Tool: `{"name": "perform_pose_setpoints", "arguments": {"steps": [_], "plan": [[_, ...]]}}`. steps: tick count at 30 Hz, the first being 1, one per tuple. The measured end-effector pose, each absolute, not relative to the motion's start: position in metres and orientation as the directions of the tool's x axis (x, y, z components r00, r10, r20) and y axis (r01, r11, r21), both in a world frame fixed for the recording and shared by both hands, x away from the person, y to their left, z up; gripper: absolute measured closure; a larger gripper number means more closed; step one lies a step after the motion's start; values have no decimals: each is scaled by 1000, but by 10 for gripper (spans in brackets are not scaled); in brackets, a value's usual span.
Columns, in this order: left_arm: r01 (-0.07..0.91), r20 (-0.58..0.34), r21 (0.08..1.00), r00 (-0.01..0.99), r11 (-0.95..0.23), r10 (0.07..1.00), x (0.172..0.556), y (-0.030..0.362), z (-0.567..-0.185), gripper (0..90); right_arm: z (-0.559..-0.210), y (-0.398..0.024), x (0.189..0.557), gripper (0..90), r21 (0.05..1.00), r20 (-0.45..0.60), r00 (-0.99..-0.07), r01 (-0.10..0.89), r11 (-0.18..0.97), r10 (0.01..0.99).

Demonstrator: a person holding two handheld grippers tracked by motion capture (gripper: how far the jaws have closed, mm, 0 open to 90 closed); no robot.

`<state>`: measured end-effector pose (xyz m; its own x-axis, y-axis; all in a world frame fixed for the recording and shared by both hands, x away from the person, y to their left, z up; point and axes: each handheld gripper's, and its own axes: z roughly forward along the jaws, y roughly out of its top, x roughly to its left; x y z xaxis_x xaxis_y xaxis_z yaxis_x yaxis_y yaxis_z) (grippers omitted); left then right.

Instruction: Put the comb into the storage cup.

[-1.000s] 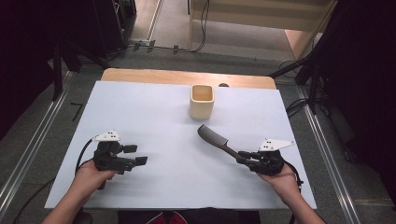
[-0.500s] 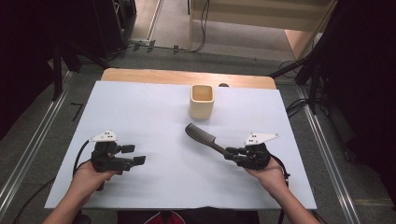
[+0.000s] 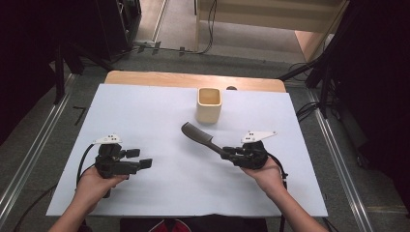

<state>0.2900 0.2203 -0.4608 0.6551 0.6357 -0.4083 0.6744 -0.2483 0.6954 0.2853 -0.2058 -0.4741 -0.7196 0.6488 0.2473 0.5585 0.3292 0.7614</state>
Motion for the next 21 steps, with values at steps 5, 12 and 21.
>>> {"name": "perform_pose_setpoints", "arguments": {"steps": [5,12,21], "plan": [[688,-422,686,641,-235,641,292,215,-459,225,-472,-193,287,703,763,243,-715,558,326,655],[689,-411,687,631,-232,658,296,206,-452,225,-467,-177,287,702,774,220,-708,546,322,671],[697,-442,689,622,-200,647,306,197,-447,232,-462,-155,287,702,785,212,-696,540,305,686]]}}
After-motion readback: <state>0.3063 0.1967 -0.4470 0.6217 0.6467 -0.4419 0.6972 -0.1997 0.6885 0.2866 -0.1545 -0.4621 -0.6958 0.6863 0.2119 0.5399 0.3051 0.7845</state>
